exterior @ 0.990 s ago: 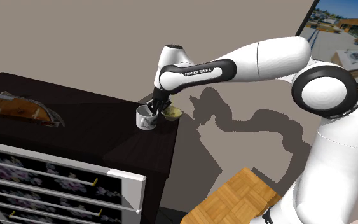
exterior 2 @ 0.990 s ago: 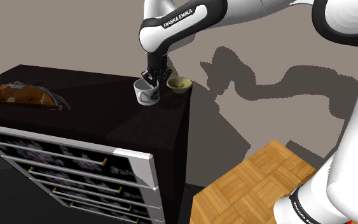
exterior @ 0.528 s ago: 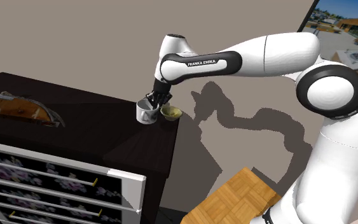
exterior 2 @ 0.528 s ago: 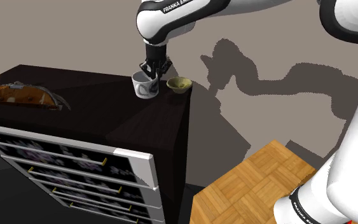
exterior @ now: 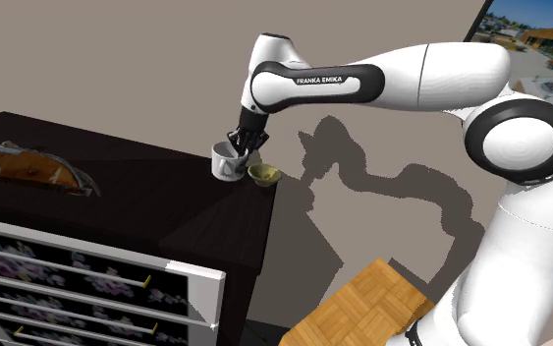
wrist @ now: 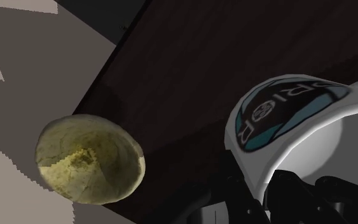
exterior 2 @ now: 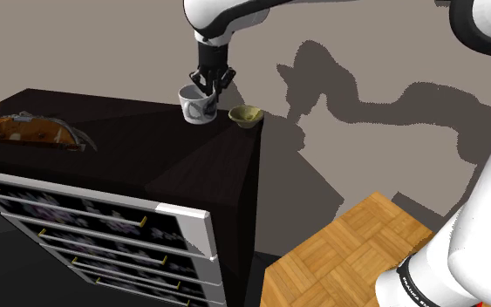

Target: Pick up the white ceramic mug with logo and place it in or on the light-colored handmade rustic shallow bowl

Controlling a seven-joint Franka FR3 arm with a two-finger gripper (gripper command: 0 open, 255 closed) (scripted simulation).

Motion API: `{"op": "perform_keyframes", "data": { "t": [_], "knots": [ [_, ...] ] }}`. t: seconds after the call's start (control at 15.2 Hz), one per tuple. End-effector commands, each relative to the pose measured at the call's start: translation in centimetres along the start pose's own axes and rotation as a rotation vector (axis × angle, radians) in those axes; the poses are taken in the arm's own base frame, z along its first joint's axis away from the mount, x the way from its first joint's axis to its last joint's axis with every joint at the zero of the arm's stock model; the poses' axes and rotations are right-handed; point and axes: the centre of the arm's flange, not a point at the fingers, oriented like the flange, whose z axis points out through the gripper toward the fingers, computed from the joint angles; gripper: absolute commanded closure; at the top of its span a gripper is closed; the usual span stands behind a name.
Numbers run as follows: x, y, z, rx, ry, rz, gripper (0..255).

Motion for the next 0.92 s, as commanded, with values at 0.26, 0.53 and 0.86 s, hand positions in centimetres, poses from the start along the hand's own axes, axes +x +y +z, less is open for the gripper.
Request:
{"op": "perform_keyframes", "data": {
  "t": [0.26,0.53,0.86],
  "knots": [
    [0.3,-0.1,-3.0,0.000,0.000,0.000,255],
    [1.0,5.1,-3.5,0.000,0.000,0.000,255],
    [1.7,11.6,-4.1,0.000,0.000,0.000,255]
  ]
}}
